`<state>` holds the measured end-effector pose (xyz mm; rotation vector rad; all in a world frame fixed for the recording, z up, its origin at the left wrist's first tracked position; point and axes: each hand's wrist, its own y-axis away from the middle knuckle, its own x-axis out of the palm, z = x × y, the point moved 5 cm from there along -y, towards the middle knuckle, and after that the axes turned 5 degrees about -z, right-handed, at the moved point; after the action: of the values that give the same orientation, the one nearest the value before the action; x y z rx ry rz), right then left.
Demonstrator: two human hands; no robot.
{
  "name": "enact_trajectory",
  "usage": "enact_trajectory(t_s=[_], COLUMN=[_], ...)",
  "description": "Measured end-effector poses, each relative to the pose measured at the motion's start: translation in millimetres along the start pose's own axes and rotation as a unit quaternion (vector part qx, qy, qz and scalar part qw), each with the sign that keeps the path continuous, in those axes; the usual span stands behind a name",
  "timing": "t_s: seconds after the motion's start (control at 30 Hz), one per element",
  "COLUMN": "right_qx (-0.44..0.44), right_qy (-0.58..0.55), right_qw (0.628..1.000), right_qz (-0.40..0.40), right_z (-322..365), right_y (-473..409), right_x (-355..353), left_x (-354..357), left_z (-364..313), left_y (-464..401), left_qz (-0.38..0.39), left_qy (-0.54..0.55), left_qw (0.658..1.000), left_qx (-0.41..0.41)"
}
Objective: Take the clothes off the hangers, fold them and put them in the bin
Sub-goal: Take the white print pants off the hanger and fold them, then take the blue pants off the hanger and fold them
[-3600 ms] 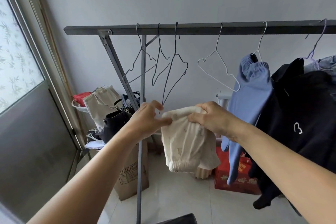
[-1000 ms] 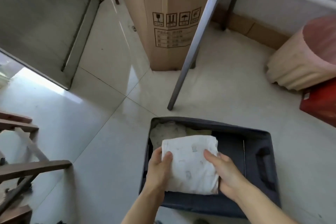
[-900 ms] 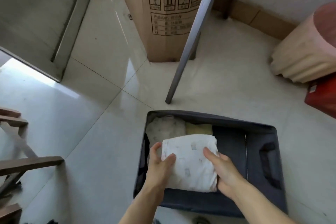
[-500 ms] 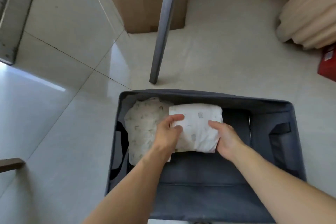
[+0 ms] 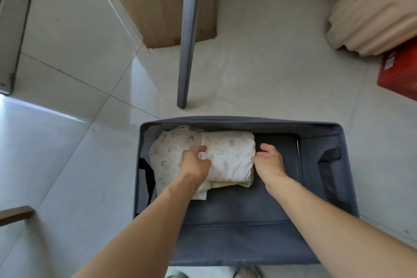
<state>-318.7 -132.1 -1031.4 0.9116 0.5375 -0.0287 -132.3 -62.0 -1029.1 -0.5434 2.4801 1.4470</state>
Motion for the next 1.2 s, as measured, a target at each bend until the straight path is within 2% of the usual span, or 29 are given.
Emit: enact_trajectory(t_s=[0.1, 0.2, 0.4, 0.77, 0.97, 1.2], right_qx=[0.018, 0.032, 0.037, -0.06, -0.136, -0.226], right_qy=[-0.009, -0.066, -0.154, -0.286, -0.316, -0.316], right_qw=[1.0, 0.997, 0.986, 0.954, 0.937, 0.922], right_qz=[0.008, 0.028, 0.054, 0.073, 0.065, -0.008], right_z=[13.6, 38.1, 105.0, 253.6, 294.1, 311.3], right_y=[34.8, 78.9, 180.8, 370.4, 470.2, 569.6], right_x=[-11.7, -19.5, -45.9, -170.3, -237.1, -331.8], left_x=[-11.5, -21.2, -55.2, -162.7, -192.4, -194.3], left_z=[-18.1, -45.4, -105.1, -262.7, -321.3, -358.3], left_y=[35.2, 82.3, 177.1, 363.4, 475.2, 595.0], left_qz=[0.023, 0.048, 0.096, 0.125, 0.164, 0.231], left_qy=[0.057, 0.121, 0.183, 0.25, 0.264, 0.245], left_qw=[0.997, 0.99, 0.977, 0.956, 0.935, 0.914], left_qx=[-0.039, -0.061, -0.049, 0.087, 0.17, 0.228])
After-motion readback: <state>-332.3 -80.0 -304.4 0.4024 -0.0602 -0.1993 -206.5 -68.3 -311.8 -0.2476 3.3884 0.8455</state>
